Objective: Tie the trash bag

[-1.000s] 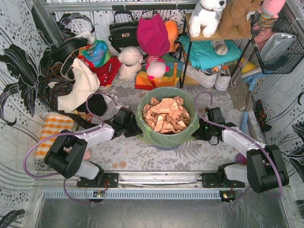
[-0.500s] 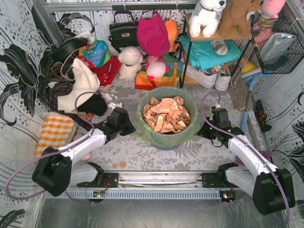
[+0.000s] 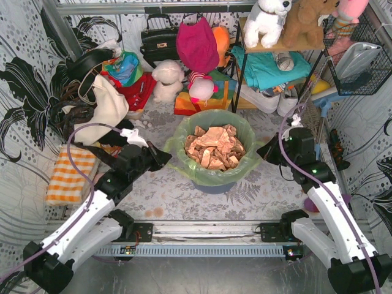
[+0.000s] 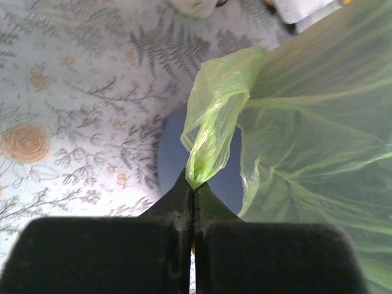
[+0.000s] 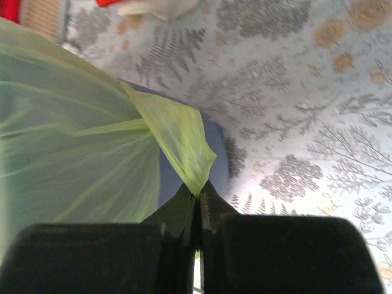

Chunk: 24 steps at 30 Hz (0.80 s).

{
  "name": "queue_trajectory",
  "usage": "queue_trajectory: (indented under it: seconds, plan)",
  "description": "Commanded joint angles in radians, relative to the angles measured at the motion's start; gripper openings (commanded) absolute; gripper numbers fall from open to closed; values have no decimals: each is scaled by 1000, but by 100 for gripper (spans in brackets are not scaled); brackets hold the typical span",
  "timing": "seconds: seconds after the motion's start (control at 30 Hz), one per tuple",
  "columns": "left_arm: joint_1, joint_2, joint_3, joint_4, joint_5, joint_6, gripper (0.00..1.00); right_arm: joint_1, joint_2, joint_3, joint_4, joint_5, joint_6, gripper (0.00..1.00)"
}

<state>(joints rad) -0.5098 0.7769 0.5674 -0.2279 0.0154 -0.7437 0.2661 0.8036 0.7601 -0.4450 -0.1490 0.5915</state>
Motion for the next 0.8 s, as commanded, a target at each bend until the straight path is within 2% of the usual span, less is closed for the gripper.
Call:
queue_trajectory:
  seconds: [0.0,0.27,0.5,0.77]
  plan:
    - [0,-70,6,94,30,30,0,-6,-22,86,26,-56,53,0]
    - [0,-86,109,94,53,30,0,-5,-47,168,55,-90,81,0]
    - [0,-62,196,117,153,35,0,-5,-53,196,115,-164,118,0]
    - [2,-49,275,120,204,38,0,-5,-69,250,113,-172,128,0]
